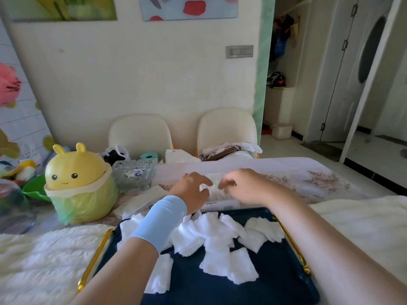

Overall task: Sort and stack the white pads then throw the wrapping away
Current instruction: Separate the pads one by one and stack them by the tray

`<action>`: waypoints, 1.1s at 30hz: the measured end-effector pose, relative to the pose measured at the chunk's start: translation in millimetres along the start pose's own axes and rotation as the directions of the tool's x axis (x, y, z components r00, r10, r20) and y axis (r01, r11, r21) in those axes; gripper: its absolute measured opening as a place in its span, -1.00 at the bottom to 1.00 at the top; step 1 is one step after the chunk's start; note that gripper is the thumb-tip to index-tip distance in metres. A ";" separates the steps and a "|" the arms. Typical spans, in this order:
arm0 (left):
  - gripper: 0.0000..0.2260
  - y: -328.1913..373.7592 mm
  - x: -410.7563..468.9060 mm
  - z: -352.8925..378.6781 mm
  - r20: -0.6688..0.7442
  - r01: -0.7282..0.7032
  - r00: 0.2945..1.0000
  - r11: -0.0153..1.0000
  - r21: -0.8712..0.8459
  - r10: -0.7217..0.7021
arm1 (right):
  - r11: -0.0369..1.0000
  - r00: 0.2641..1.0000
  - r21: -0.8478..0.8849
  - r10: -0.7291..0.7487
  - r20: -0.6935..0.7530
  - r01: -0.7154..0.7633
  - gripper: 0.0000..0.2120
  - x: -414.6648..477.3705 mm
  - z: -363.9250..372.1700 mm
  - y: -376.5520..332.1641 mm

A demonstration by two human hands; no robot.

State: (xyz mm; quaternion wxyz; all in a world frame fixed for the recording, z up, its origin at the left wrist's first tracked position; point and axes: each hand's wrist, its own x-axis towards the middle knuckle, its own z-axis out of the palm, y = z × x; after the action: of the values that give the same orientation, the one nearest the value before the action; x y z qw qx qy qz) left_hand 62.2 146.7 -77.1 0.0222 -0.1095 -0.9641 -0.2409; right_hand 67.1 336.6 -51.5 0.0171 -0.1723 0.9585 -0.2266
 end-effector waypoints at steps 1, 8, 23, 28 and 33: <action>-0.74 6.6 -7.2 -0.8 0.018 0.014 1.000 0.999 -0.041 -0.013 | 1.000 0.998 0.006 0.029 0.051 -0.029 -0.75 -10.5 -2.8 -2.0; -0.77 17.6 -46.9 15.6 0.045 0.043 0.998 0.986 -0.163 -0.036 | 0.973 0.973 -0.194 0.158 0.169 -0.125 -0.64 -43.2 23.4 -9.1; -0.85 21.1 -91.7 13.8 -0.087 0.028 0.984 0.624 -0.781 -0.153 | 0.786 0.987 0.613 0.025 -0.159 0.079 -0.77 -67.7 27.4 -27.0; -0.92 13.0 -101.0 16.1 -0.070 0.086 0.962 0.535 -0.840 -0.265 | 0.795 0.989 0.600 0.006 -0.147 0.085 -0.90 -69.3 32.0 -36.7; -0.95 2.4 -108.5 12.5 -0.131 0.075 0.938 0.556 -0.828 -0.321 | 0.866 0.983 0.490 -0.015 -0.182 0.104 -0.94 -65.5 37.0 -36.5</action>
State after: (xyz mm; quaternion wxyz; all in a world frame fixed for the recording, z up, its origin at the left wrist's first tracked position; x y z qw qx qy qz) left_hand 168.7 132.9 -97.4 0.0718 0.0365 -0.7398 -0.6680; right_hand 144.5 312.3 -71.6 -0.0288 -0.1716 0.8598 -0.4800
